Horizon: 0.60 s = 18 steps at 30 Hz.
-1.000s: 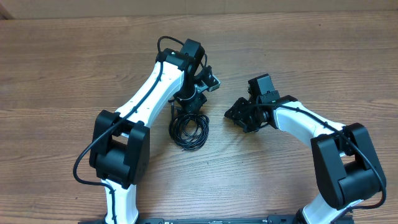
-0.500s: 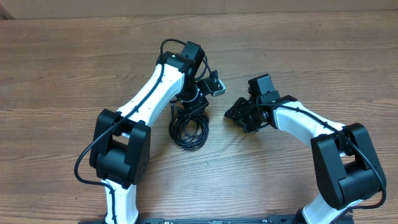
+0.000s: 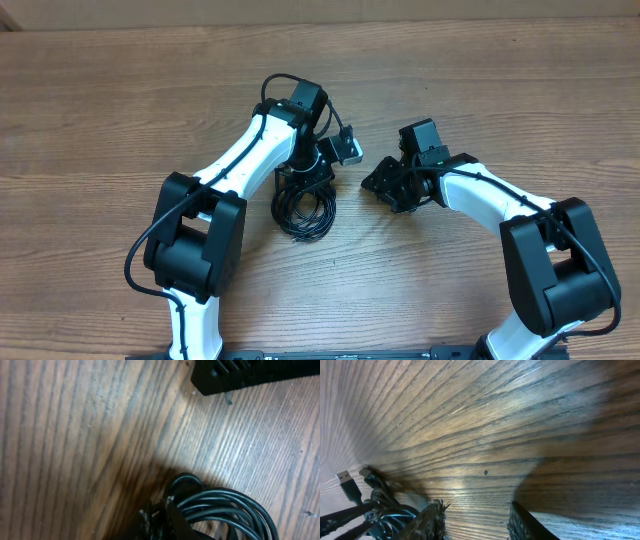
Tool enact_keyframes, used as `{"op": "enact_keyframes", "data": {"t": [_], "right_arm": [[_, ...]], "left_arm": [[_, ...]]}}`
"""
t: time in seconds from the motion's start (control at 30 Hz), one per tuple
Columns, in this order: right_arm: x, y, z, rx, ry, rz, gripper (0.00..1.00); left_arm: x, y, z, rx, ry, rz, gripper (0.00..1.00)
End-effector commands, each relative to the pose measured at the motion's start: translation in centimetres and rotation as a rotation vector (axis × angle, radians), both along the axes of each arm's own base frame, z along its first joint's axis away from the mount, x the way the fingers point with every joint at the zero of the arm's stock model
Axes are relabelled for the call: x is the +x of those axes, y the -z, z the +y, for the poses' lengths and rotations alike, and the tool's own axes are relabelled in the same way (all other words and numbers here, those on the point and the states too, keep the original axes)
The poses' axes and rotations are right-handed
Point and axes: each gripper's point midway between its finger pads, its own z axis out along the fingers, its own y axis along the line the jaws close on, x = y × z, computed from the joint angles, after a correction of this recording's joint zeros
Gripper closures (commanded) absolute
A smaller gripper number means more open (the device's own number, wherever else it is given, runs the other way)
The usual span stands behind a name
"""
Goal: Untangle cables
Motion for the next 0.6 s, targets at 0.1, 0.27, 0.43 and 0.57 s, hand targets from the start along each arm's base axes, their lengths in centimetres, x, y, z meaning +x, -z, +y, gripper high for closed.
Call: {"op": "enact_keyframes", "data": {"t": [0.1,0.27,0.43,0.57], "right_arm": [[-0.1,0.6,-0.3,-0.019,0.01,0.007,0.59],[-0.1,0.6,-0.3,-0.02,0.01,0.007,0.57],[-0.3,0.6,-0.2,-0.015,0.007,0.016,0.55],[-1.7,-0.4,1.8,0.111,-0.069,0.063,0.54]], "left_arm": [[0.5,-0.6,0.5,0.027,-0.019,-0.032,0.86],[1.3,-0.2,2.4,0.133,-0.094,-0.062,0.85],[1.4,-0.1,2.7,0.151,-0.174,-0.049,0.83],[0.8,0.0,3.1,0.168,-0.194,-0.019,0.8]]}}
